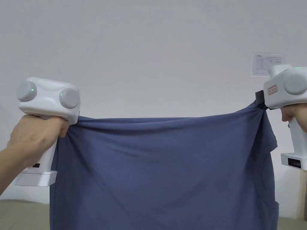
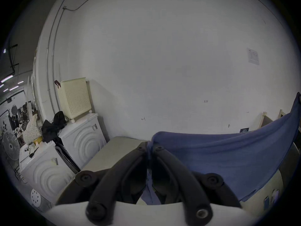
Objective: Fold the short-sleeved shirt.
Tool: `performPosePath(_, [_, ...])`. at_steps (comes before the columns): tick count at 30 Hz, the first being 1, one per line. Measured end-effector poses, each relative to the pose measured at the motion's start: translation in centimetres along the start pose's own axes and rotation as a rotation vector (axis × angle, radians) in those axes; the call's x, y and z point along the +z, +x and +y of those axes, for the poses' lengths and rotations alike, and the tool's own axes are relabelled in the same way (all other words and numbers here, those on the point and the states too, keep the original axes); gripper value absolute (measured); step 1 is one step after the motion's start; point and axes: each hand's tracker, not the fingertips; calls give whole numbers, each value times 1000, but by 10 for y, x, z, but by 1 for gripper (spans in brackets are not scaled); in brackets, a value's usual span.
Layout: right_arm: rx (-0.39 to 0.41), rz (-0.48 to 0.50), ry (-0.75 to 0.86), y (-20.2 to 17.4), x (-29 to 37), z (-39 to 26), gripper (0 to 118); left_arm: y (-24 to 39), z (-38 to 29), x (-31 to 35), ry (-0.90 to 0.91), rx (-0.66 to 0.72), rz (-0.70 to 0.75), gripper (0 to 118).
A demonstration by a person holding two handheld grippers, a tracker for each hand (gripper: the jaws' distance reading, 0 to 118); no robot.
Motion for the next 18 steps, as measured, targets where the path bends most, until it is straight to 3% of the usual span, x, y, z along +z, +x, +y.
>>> performPosePath(6, [-40, 1, -32, -10, -43, -31, 5, 22, -27, -49, 4, -59, 33, 2])
performPosePath(10, [-12, 5, -75, -21, -64, -65, 5, 29, -57, -79, -47, -66, 23, 2])
performPosePath(18, [7, 73, -243, -32, -75, -187, 5, 33, -163, -116, -191, -141, -35, 2])
